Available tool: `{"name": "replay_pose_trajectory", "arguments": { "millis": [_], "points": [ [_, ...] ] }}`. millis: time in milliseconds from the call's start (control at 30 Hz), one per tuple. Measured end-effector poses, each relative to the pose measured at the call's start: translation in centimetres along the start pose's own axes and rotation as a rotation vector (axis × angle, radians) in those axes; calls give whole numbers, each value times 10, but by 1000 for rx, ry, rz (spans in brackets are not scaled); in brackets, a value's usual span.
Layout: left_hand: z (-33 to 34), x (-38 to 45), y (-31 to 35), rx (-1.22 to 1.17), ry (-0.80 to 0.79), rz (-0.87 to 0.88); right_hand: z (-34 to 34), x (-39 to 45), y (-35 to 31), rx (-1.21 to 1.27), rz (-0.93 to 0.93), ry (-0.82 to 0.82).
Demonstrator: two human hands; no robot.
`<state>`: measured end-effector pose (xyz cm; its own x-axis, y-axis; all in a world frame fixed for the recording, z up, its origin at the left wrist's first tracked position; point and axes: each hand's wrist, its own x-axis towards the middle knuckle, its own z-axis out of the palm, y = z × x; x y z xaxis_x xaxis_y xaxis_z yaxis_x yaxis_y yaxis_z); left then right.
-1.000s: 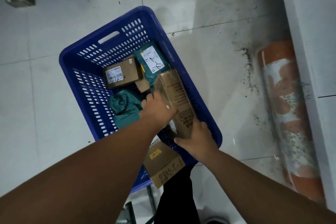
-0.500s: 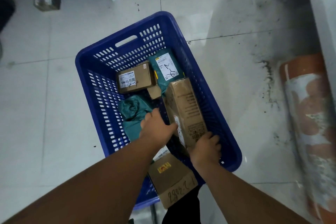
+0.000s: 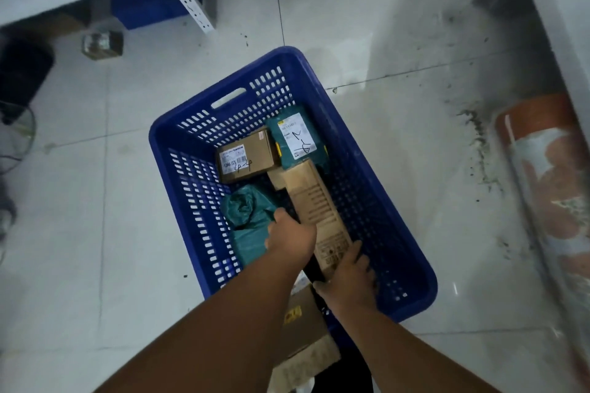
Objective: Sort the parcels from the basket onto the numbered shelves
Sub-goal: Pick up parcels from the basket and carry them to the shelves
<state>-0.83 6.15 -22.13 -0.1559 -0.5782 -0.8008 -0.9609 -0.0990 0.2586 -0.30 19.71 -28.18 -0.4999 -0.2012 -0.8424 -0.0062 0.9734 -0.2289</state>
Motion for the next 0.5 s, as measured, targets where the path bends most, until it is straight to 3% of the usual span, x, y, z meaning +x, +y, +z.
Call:
{"name": "replay_pose_trajectory", "arguments": {
  "millis": [267,500],
  "points": [
    [3,5,-32,10,-34,59,11,12,-4,-88,0,110],
    [-34,-12,-26,72,-2,103,-47,0,15,187,-110,74]
  ]
}}
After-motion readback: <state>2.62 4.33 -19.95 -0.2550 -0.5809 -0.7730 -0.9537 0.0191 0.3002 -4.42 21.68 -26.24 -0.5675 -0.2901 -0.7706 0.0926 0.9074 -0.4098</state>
